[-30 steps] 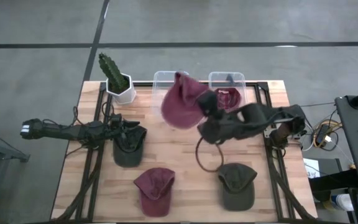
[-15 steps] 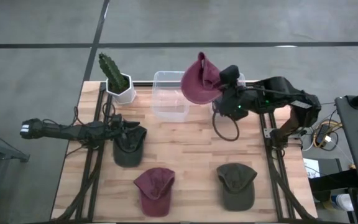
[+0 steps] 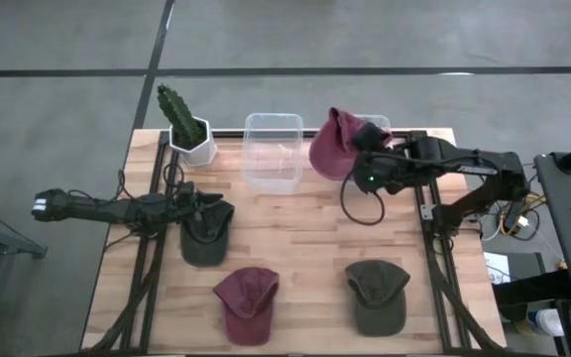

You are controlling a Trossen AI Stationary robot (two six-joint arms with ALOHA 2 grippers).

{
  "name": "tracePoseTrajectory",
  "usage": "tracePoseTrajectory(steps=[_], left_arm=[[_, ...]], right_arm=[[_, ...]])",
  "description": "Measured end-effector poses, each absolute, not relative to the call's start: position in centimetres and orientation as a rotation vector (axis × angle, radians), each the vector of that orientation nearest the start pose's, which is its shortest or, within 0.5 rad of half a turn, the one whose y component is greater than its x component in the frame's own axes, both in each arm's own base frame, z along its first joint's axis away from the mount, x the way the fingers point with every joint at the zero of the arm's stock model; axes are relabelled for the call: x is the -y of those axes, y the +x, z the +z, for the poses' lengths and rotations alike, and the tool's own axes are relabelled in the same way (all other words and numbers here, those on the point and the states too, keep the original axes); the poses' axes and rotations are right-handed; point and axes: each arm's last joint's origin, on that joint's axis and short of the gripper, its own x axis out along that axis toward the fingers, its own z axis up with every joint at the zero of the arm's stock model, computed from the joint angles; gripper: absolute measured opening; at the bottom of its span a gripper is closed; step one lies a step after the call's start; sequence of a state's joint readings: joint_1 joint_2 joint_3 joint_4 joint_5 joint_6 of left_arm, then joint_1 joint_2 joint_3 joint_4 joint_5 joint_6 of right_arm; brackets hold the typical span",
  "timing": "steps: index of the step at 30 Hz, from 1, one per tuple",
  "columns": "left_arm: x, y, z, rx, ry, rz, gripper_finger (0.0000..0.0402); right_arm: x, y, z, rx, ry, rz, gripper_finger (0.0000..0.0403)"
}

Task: Pick & Place hat
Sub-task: Put the right red cap into the right transparent bin

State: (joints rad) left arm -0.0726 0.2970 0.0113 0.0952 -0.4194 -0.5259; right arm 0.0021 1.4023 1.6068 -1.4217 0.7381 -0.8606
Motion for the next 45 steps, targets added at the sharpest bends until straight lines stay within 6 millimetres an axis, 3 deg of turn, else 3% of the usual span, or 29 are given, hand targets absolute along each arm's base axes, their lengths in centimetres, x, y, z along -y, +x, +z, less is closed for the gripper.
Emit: tracePoseTrajectory(steps=[6,13,21,31,45], left_arm=[[-0.4,11.2,15.2,-0.084,-0.470,0.404,0.0155],[-0.4,11.2,15.2,-0.081,-0.470,0.412,0.0155],[-0.4,11.2,15.2,-0.081,-0.470,0.413,0.0155],[-0.4,11.2,15.2,-0.081,-0.470,0.413,0.0155],[-0.4,11.2,15.2,-0.081,-0.470,0.413,0.0155]], right_arm=[[2.7,22.2,36.6,-1.334,-1.292,-0.158,0.0012],[3.3,20.3,34.0,-1.348,-1.453,-0.073,0.0012],[4.5,17.2,31.8,-1.433,-1.431,-0.081,0.0013],[6.4,15.2,31.0,-1.463,-1.510,-0.057,0.0013],[9.1,15.4,30.4,-1.511,-1.578,0.080,0.0013]])
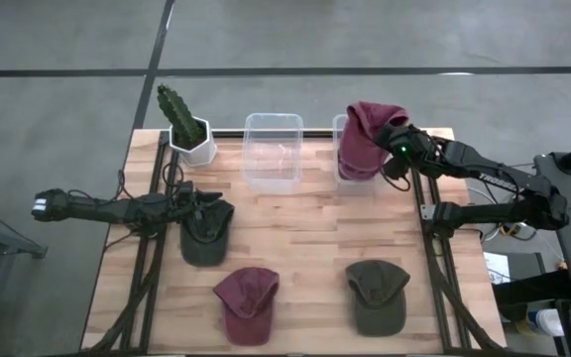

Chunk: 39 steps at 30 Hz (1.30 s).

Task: Pick & Place hat
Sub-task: Put the right red cap into the right transparent bin

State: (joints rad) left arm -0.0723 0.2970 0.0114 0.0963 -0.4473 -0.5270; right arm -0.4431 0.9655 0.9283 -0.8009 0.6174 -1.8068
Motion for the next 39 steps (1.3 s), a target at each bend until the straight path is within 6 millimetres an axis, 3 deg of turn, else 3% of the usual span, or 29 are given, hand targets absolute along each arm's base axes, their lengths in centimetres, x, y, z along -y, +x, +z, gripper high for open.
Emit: tracePoseTrajectory(steps=[3,19,39], left_arm=[[-0.4,11.2,15.2,-0.081,-0.470,0.413,0.0155],[-0.4,11.2,15.2,-0.081,-0.470,0.413,0.0155],[-0.4,11.2,15.2,-0.081,-0.470,0.413,0.0155]], right_arm=[[9.4,15.8,29.9,-1.500,-1.617,0.178,0.0013],[10.3,16.2,29.1,-1.522,-1.563,0.213,0.0013],[10.4,16.2,29.2,-1.507,-1.503,0.145,0.0013]])
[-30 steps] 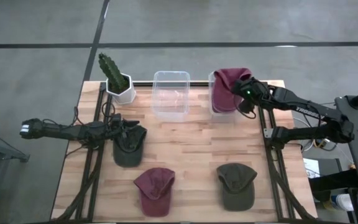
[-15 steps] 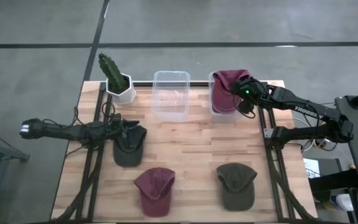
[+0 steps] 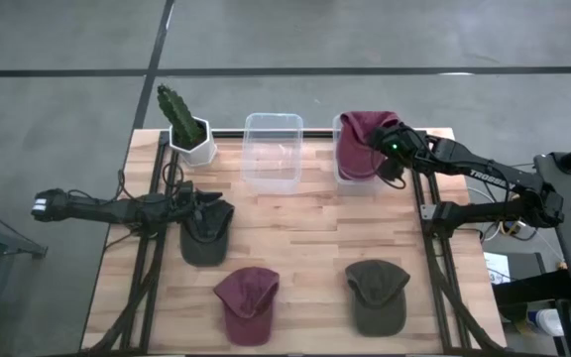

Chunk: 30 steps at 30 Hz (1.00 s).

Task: Pick & Place hat
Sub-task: Put the right red cap into the right transparent bin

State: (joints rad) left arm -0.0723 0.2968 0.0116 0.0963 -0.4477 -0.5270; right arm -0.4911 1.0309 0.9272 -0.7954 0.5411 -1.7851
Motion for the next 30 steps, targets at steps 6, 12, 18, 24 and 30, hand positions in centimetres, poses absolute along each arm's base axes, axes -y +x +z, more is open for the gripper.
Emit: tracePoseTrajectory(steps=[6,12,18,24,30], left_arm=[[-0.4,11.2,15.2,-0.081,-0.470,0.413,0.0155],[-0.4,11.2,15.2,-0.080,-0.471,0.413,0.0155],[-0.4,11.2,15.2,-0.081,-0.470,0.413,0.0155],[-0.4,11.2,15.2,-0.081,-0.470,0.413,0.0155],[-0.4,11.2,15.2,-0.083,-0.459,0.412,0.0155]], right_arm=[[10.4,16.2,29.2,-1.508,-1.485,0.122,0.0028],[10.4,16.2,29.2,-1.511,-1.486,0.122,0.0071],[10.4,16.2,29.2,-1.514,-1.488,0.120,0.0108],[10.3,16.0,29.4,-1.506,-1.478,0.098,0.0134],[9.8,14.8,30.5,-1.521,-1.496,-0.002,0.0146]])
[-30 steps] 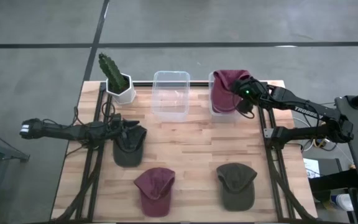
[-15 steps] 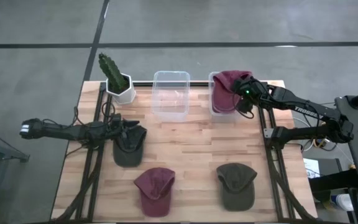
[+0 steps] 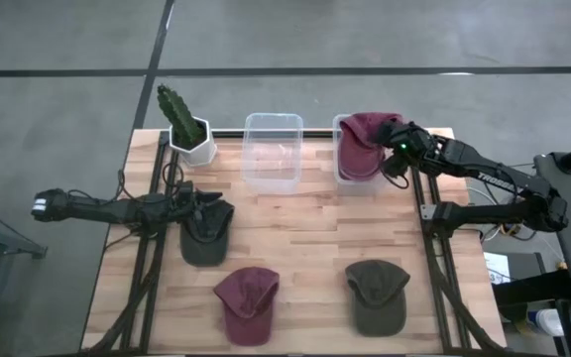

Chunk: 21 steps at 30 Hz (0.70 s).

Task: Pick & Place hat
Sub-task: Put the right red cap into the right transparent bin

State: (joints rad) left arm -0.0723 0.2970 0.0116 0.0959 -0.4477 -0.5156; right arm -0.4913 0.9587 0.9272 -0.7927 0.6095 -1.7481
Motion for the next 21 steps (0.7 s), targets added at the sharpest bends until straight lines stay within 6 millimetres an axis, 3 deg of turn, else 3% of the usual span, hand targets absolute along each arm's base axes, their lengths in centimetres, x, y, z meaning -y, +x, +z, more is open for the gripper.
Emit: tracePoseTrajectory(steps=[8,14,21], left_arm=[[-0.4,11.2,15.2,-0.086,-0.445,0.411,0.0155],[-0.4,11.2,15.2,-0.086,-0.444,0.411,0.0155],[-0.4,11.2,15.2,-0.086,-0.444,0.411,0.0155]], right_arm=[[9.1,13.3,32.3,-1.441,-1.496,-0.186,0.0146],[9.6,14.4,32.7,-1.322,-1.361,-0.385,0.0140],[11.5,17.2,34.5,-1.012,-0.958,-1.078,0.0125]])
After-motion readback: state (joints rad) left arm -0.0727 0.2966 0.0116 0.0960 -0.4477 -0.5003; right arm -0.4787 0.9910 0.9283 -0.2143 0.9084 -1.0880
